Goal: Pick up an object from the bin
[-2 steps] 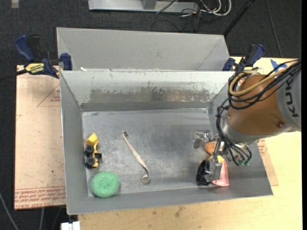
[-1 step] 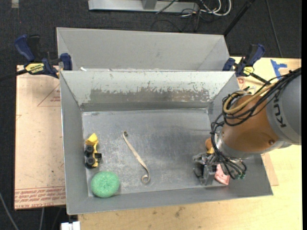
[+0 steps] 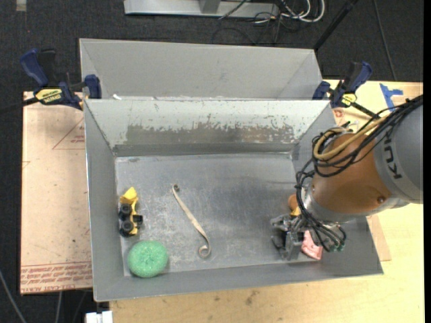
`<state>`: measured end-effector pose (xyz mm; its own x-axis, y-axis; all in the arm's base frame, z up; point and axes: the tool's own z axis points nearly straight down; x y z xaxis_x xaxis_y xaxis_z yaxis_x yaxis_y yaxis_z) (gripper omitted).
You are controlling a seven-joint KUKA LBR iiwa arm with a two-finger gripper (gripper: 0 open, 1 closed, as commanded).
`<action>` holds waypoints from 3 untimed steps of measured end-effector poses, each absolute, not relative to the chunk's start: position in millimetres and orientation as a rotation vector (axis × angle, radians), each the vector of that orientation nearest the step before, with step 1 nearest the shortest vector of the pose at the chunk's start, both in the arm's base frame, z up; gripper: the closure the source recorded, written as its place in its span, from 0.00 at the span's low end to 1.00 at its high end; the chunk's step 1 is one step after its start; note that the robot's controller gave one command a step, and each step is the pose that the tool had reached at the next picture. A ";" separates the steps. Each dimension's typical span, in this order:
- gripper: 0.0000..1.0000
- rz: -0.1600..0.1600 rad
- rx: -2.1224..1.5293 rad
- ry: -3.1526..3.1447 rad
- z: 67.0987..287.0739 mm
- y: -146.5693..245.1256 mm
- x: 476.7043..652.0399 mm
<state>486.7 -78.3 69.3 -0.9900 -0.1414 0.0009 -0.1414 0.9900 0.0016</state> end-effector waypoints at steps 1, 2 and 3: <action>1.00 -0.009 0.049 -3.133 100.4 -97.5 483.0; 1.00 0.004 -0.158 -3.145 118.4 -98.2 492.2; 1.00 -0.004 -0.074 -3.136 157.2 -98.0 515.9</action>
Offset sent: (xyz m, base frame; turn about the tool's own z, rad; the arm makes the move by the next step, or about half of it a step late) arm 0.0102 0.0153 0.0237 0.3173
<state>515.9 -98.0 157.2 -0.9989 0.0471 0.0053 0.0471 0.9989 0.0021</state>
